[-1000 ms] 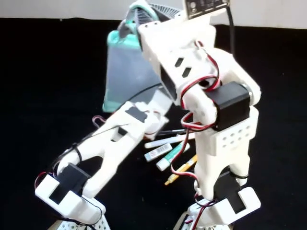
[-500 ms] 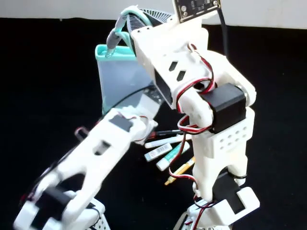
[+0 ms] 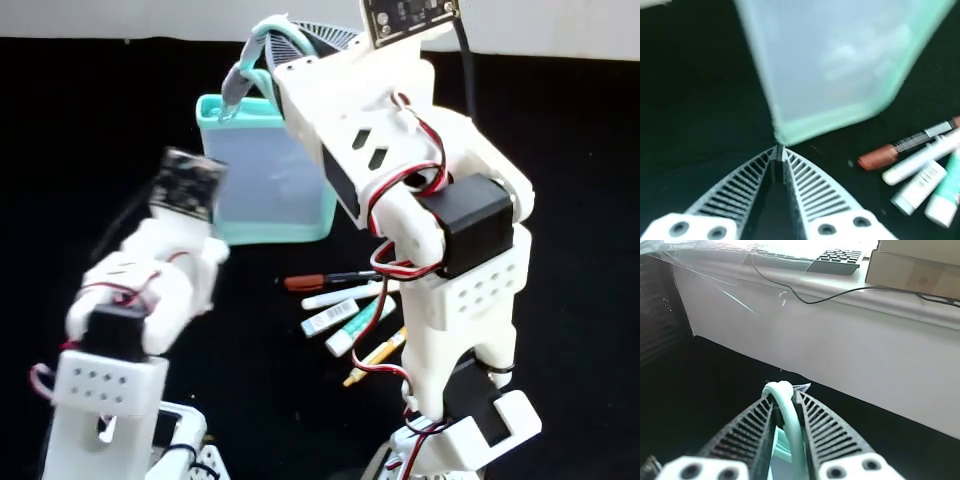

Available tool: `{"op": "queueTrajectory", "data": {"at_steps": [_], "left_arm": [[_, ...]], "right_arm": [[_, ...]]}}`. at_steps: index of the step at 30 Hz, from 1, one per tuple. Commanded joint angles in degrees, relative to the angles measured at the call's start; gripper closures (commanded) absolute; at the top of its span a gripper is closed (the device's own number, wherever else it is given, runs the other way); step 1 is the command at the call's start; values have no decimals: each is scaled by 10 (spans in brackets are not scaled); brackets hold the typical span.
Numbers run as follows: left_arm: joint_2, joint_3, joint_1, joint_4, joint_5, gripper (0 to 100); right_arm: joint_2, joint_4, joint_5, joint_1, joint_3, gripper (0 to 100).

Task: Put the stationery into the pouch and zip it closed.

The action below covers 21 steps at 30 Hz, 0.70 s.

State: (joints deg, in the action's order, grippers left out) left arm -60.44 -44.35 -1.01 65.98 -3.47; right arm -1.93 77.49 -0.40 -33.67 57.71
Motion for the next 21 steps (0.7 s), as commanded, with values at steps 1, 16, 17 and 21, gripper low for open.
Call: {"op": "queueTrajectory", "data": {"at_steps": [1, 16, 17, 21], "left_arm": [[-12, 95, 51, 25, -5, 991], [265, 581, 88, 168, -1, 817], [295, 613, 88, 175, -1, 812], [414, 752, 88, 209, -1, 808]], "right_arm": [[0, 2, -2, -1, 9, 988], [0, 3, -4, -3, 8, 989], [0, 3, -4, -3, 8, 989], [0, 3, -4, -3, 8, 989]]}}
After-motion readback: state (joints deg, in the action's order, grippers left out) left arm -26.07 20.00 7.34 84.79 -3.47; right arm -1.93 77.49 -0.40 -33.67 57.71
